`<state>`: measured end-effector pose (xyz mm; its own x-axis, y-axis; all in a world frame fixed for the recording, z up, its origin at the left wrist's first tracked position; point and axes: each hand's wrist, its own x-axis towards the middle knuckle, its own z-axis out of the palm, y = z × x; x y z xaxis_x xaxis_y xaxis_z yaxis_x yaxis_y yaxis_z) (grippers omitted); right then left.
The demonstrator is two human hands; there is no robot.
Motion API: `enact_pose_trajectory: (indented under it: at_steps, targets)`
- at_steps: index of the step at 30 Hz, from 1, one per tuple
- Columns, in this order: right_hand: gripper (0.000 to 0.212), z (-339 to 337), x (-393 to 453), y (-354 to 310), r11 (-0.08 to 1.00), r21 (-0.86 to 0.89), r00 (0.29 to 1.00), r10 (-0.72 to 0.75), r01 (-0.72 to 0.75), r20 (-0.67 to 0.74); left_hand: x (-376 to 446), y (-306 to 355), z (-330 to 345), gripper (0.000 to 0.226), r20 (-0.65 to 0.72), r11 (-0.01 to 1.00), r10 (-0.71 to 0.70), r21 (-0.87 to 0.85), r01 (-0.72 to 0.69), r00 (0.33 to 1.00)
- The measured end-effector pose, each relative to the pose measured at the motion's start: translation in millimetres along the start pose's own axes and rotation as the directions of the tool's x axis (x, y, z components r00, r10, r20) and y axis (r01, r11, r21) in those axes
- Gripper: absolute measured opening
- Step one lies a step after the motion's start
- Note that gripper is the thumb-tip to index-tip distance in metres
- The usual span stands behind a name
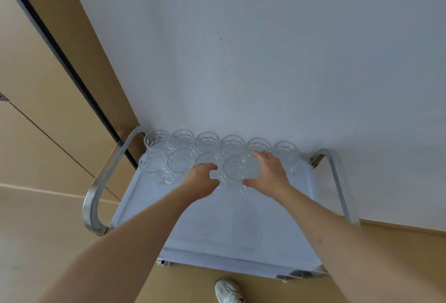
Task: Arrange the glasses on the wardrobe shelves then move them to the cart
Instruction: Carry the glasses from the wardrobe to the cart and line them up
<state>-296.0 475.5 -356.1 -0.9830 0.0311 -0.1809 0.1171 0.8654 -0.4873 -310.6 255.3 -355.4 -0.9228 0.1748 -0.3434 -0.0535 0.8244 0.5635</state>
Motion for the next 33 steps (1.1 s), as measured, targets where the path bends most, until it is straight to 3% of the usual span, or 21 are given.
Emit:
enact_pose_trajectory:
  at_steps: [6,13,24,33]
  targets:
    - [0.096,-51,-54,-15,0.997,-0.080,0.993,-0.016,0.007,-0.116,-35,43,-39,0.053,-0.163,0.979,0.201,0.013,-0.201,0.966]
    - [0.096,-117,-131,-13,0.983,-0.150,0.958,0.056,-0.102,-0.282,-78,109,-62,0.056,-0.190,0.887,0.459,0.153,-0.436,0.868]
    - [0.093,-215,-254,40,0.949,-0.145,0.843,0.172,-0.282,-0.510,-148,272,-32,0.066,-0.081,0.640,0.756,0.303,-0.706,0.650]
    - [0.090,-281,-389,168,0.875,-0.037,0.686,0.351,-0.483,-0.638,-222,442,84,0.066,0.080,0.360,0.910,0.330,-0.873,0.406]
